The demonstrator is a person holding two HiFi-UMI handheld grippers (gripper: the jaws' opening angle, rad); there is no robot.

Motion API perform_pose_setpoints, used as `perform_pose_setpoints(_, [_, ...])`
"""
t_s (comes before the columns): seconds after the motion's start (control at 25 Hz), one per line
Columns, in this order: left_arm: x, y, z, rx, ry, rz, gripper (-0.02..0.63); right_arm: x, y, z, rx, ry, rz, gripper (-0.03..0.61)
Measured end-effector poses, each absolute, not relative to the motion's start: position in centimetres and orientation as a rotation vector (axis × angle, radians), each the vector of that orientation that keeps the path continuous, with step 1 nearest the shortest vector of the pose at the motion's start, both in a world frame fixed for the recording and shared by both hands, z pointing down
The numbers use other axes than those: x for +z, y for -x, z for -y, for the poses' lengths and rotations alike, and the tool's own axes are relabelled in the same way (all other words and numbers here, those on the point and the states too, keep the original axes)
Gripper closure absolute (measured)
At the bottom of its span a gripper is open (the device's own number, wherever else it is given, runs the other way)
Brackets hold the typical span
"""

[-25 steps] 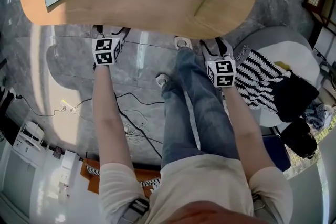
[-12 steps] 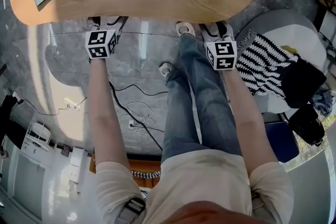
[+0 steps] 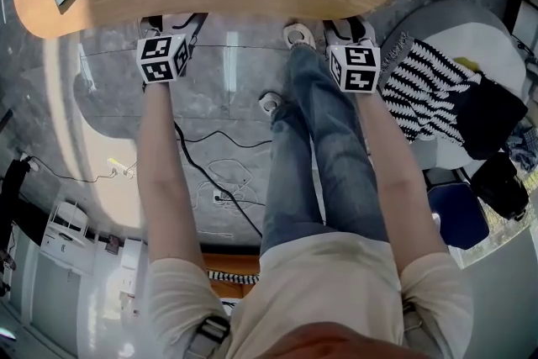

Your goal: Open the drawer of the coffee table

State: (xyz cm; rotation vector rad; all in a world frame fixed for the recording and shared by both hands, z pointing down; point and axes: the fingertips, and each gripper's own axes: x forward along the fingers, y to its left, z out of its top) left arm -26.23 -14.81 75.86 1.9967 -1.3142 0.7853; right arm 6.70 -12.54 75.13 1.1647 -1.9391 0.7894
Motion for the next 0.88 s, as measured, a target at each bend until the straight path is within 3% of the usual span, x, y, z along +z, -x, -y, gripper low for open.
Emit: perform_pose_setpoints(0.88, [75.9,26.5,7.8,0.832,-1.930,1.300,0.169,75.1,-6.6,6.3,0.823,-1.105,1.915,0.383])
